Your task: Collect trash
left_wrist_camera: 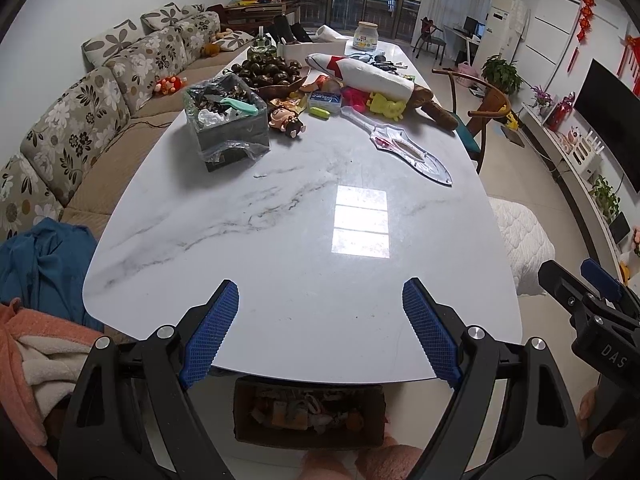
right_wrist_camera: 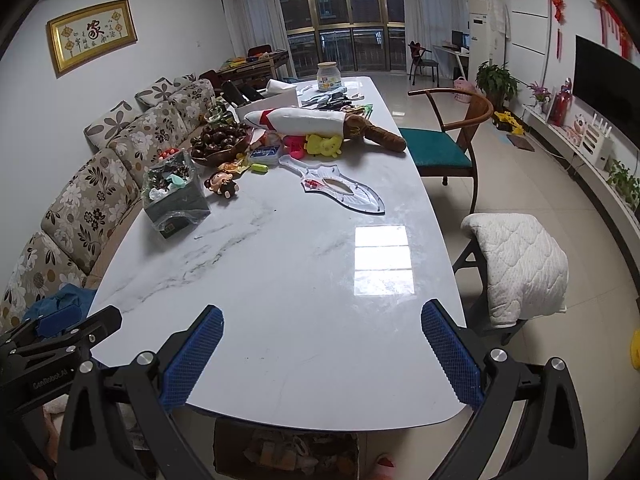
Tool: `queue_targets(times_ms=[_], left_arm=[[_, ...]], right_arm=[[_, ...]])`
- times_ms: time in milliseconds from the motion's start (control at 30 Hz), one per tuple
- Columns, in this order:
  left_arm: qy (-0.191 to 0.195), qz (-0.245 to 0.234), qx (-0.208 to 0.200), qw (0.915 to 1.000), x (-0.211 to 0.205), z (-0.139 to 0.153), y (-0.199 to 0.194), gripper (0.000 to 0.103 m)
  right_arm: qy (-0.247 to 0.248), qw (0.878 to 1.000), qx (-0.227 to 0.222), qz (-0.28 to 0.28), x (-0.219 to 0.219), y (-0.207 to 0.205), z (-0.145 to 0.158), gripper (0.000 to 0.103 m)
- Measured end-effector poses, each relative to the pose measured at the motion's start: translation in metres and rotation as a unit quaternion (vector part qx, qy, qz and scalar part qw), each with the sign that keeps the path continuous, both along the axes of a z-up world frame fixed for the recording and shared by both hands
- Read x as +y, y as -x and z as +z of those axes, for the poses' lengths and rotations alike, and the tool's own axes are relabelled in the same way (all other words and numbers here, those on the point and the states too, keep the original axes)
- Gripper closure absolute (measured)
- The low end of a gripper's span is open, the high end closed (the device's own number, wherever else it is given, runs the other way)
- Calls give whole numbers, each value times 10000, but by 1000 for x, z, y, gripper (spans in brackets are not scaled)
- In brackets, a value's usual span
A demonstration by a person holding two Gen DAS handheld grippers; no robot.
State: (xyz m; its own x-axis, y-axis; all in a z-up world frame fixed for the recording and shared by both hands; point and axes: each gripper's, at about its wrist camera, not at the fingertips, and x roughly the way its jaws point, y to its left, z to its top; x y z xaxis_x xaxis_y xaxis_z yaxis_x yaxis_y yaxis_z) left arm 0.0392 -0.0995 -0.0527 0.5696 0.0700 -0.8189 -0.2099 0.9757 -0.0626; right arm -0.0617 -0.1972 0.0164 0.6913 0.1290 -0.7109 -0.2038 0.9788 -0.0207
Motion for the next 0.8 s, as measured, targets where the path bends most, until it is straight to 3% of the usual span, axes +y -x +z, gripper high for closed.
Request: queue_targets(times_ms=[800], left_arm=[[13, -21, 53, 10000, 2, 2, -2, 21]], right_arm=[[14, 10000, 2, -22, 5, 1, 2, 5]])
